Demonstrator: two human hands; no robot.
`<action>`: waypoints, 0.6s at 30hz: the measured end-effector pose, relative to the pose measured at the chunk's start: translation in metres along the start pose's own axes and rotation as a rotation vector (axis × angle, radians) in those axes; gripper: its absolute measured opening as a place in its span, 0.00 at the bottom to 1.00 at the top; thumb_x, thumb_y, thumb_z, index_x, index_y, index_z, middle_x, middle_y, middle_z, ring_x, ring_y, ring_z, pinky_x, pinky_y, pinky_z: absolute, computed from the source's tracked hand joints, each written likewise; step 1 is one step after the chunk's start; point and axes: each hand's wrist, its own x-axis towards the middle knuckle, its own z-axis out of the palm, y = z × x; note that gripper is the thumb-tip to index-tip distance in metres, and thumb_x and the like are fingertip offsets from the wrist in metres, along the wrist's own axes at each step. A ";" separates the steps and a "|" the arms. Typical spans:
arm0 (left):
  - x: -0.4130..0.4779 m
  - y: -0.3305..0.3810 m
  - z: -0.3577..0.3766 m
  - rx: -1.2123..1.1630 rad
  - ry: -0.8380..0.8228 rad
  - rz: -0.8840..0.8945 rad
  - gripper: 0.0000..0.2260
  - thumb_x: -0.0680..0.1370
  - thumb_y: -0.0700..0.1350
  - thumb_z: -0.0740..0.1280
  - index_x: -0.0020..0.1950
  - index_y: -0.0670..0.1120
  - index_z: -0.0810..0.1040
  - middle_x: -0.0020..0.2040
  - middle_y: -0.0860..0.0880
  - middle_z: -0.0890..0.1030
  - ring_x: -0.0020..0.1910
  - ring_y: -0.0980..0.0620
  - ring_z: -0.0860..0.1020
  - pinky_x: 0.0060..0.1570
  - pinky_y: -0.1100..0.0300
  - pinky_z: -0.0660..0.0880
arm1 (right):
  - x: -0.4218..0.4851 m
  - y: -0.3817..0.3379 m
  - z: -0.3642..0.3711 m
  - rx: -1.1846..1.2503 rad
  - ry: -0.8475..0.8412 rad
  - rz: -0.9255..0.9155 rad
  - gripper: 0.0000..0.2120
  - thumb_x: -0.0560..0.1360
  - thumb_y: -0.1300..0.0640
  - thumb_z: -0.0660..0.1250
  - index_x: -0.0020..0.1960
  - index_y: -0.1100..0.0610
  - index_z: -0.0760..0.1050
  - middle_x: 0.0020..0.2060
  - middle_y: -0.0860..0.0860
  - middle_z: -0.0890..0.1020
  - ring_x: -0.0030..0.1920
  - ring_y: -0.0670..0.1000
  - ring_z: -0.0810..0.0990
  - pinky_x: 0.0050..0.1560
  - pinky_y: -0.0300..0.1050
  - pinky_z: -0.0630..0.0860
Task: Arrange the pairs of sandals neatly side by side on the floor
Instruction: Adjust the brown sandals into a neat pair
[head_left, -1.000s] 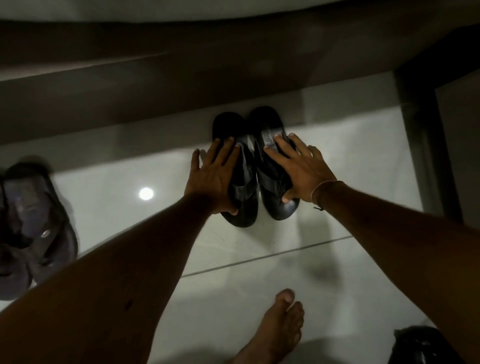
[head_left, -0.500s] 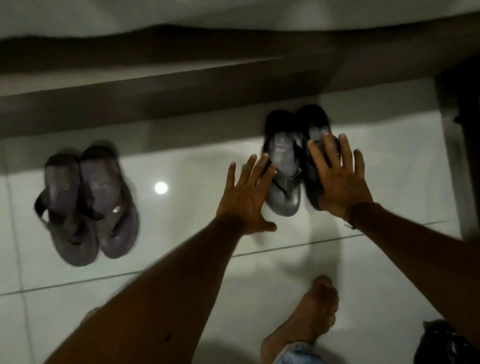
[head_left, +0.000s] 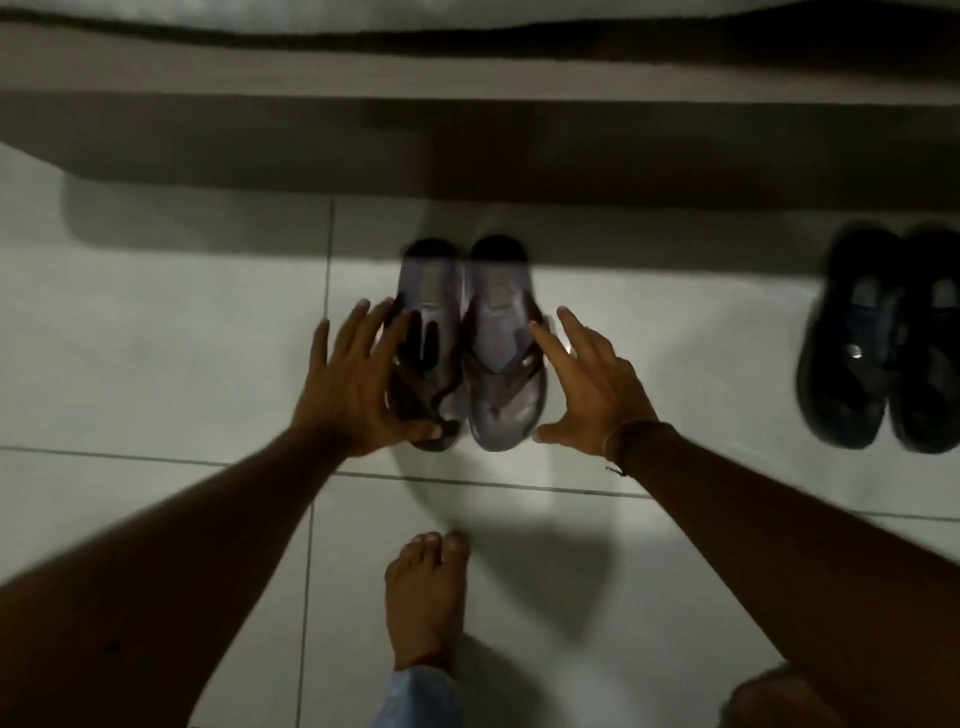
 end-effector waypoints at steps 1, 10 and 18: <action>0.006 -0.016 -0.002 0.016 -0.027 -0.012 0.66 0.58 0.79 0.73 0.86 0.51 0.49 0.87 0.45 0.50 0.85 0.42 0.47 0.80 0.32 0.45 | 0.010 -0.006 0.003 -0.021 -0.003 0.000 0.66 0.59 0.36 0.82 0.83 0.45 0.44 0.84 0.55 0.45 0.81 0.64 0.54 0.72 0.64 0.68; 0.058 -0.029 0.018 0.193 -0.158 0.126 0.67 0.57 0.75 0.78 0.85 0.55 0.44 0.87 0.47 0.43 0.84 0.41 0.39 0.79 0.32 0.37 | 0.041 -0.029 0.027 -0.119 -0.003 0.085 0.67 0.55 0.38 0.84 0.83 0.43 0.47 0.83 0.53 0.39 0.80 0.65 0.53 0.70 0.68 0.70; 0.043 -0.032 0.035 0.087 -0.151 0.120 0.69 0.58 0.67 0.83 0.85 0.52 0.42 0.87 0.45 0.42 0.85 0.40 0.45 0.80 0.30 0.44 | 0.032 -0.038 0.040 -0.098 0.002 0.120 0.66 0.57 0.39 0.84 0.82 0.41 0.46 0.83 0.51 0.38 0.80 0.64 0.53 0.69 0.69 0.70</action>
